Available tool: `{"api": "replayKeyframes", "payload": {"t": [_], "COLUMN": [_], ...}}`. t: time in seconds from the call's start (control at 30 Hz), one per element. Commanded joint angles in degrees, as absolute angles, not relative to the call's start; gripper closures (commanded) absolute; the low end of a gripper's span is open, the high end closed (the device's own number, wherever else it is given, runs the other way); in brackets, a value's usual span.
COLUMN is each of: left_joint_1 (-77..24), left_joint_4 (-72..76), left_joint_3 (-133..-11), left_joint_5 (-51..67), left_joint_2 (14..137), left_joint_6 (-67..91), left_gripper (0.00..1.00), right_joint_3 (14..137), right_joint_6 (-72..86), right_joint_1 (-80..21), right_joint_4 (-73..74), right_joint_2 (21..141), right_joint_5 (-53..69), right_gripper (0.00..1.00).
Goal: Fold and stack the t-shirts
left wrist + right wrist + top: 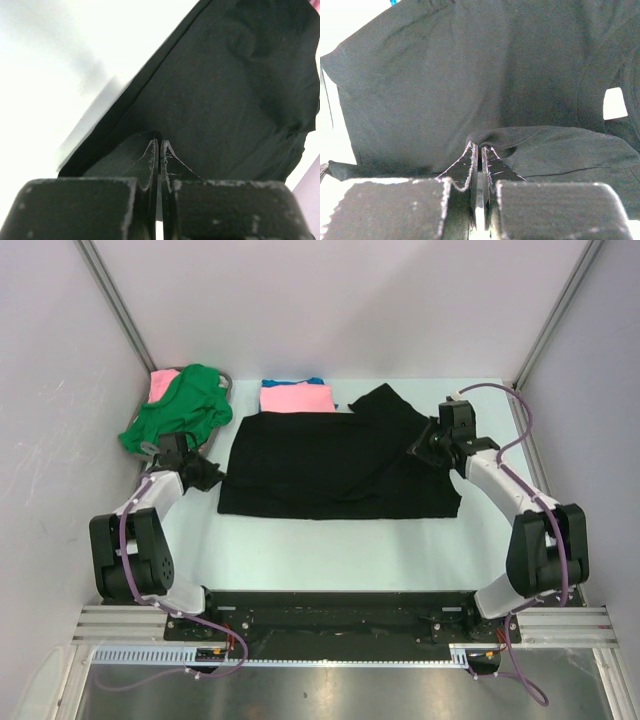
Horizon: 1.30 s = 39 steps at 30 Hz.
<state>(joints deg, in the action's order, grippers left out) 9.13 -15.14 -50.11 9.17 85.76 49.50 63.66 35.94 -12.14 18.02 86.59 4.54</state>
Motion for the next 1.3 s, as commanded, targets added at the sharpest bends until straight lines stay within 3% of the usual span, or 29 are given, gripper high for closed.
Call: {"api": "replayKeyframes", "payload": {"t": [0.0,0.37,0.4,0.47,0.5,0.53,0.57,0.8,0.97,1.13,1.27], "left_joint_1": [8.7,8.7,8.7,8.6,8.7,8.6,8.5,5.6,1.9,0.5,0.5], "left_joint_4": [-14.9,-14.5,-14.6,-14.8,-14.7,-14.9,-15.1,-24.6,-28.2,-26.1,-24.2], "left_joint_3": [-53.4,-51.9,-51.9,-51.9,-51.3,-50.7,-49.9,-43.2,-34.1,-26.1,-24.5], "left_joint_5": [7.8,7.1,7.1,7.4,8.0,7.6,6.9,4.2,4.9,5.3,2.5], "left_joint_2": [86.8,88.2,88.2,87.5,86.7,85.5,83.6,64.9,52.5,51.5,53.6], "left_joint_6": [49.6,49.5,49.6,50.0,50.3,50.7,51.3,48.3,51.7,54.6,56.9], "left_gripper": [1.00,1.00,0.89,0.56,0.34,0.25,0.03,0.00,0.00,0.00,0.00], "right_joint_3": [68.8,82.2,82.7,82.8,82.4,81.5,80.4,72.5,58.8,46.4,43.3], "right_joint_6": [36.0,34.5,34.5,34.9,35.8,35.8,35.7,33.5,36.1,38.3,38.6], "right_joint_1": [-12.0,-12.6,-12.5,-12.0,-12.0,-12.0,-12.7,-16.5,-17.7,-18.1,-18.5], "right_joint_4": [14.6,14.4,14.4,14.2,14.8,14.5,14.0,24.6,28.0,26.2,25.1], "right_joint_2": [91.0,105.3,106.8,106.9,106.4,104.3,102.3,86.6,74.0,65.8,63.1], "right_joint_5": [6.6,11.2,11.2,9.0,7.3,6.1,3.6,-6.6,-10.1,-8.4,-7.7], "right_gripper": [1.00,1.00,1.00,0.66,0.49,0.18,0.01,0.00,0.00,0.00,0.00]}}
